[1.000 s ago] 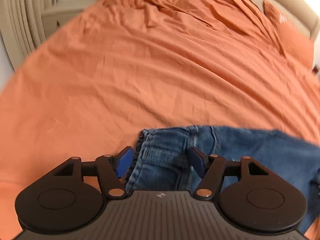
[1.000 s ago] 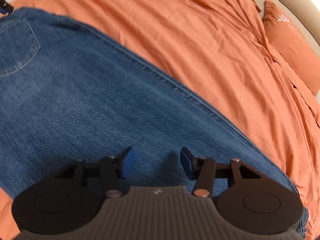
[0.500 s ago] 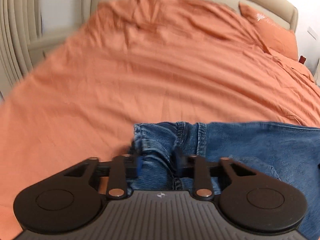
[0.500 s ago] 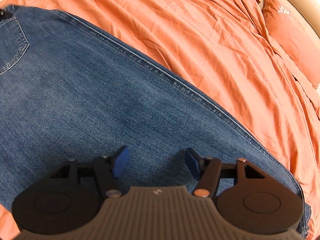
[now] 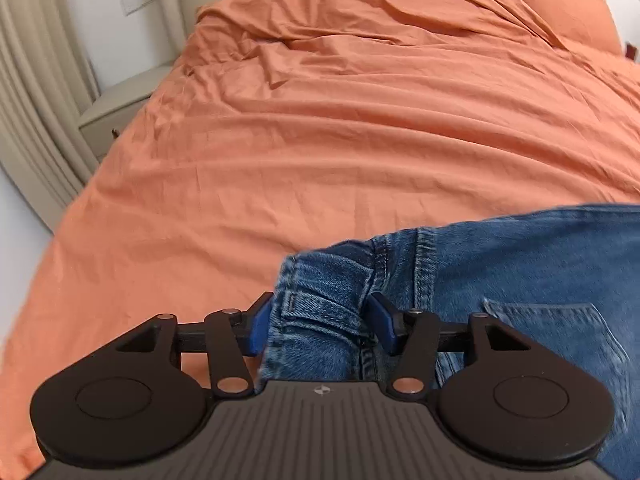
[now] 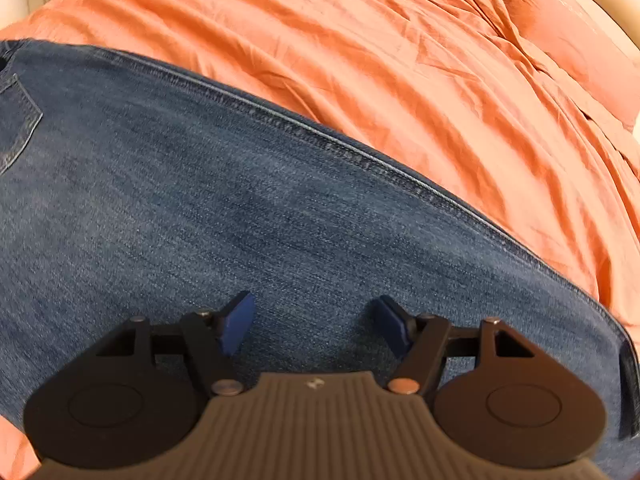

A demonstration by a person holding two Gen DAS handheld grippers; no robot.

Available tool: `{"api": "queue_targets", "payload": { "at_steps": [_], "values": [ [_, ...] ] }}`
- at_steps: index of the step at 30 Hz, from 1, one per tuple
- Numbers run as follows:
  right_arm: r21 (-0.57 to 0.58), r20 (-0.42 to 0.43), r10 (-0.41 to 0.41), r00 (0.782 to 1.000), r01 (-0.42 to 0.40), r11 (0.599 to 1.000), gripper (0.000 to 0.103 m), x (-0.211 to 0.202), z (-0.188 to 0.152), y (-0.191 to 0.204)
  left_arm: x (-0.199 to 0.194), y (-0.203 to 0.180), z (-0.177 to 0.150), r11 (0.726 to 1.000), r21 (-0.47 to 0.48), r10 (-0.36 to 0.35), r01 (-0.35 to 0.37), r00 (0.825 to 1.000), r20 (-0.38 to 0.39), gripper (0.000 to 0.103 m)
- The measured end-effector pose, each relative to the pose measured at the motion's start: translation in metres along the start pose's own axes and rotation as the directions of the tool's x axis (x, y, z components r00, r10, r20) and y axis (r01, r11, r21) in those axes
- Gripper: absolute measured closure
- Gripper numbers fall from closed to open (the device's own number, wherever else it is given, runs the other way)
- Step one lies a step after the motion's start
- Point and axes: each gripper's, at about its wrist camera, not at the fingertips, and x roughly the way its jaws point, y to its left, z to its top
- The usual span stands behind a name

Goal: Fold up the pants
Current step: 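Lower the folded jeans onto the bed and open both tools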

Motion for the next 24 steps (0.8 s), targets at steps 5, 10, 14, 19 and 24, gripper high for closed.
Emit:
{"api": "queue_targets", "payload": {
  "at_steps": [5,10,14,19,24],
  "values": [
    [0.04,0.048,-0.009,0.999,0.007,0.999,0.044,-0.021,-0.004,0.006,-0.05,-0.013,0.006,0.988,0.142,0.052,-0.056,0.998,0.034,0.04],
    [0.082,0.098,0.052,0.994,-0.06,0.995,0.044,-0.066,-0.015,0.029,-0.091,-0.042,-0.009,0.971,0.237,0.013,-0.018,1.0,0.021,0.04],
    [0.143,0.151,0.152,0.977,-0.174,0.974,0.044,-0.099,-0.036,0.052,-0.114,-0.07,-0.03,0.954,0.296,-0.057,0.054,0.998,0.001,0.041],
    [0.166,0.229,0.236,0.945,-0.276,0.947,0.05,-0.123,-0.073,0.092,-0.122,-0.097,-0.056,0.923,0.365,-0.119,0.12,0.993,-0.027,0.041],
    [0.12,0.259,0.256,0.932,-0.293,0.948,0.054,-0.125,-0.103,0.134,-0.115,-0.105,-0.079,0.9,0.417,-0.108,0.126,0.992,-0.066,0.044]
  ]
}}
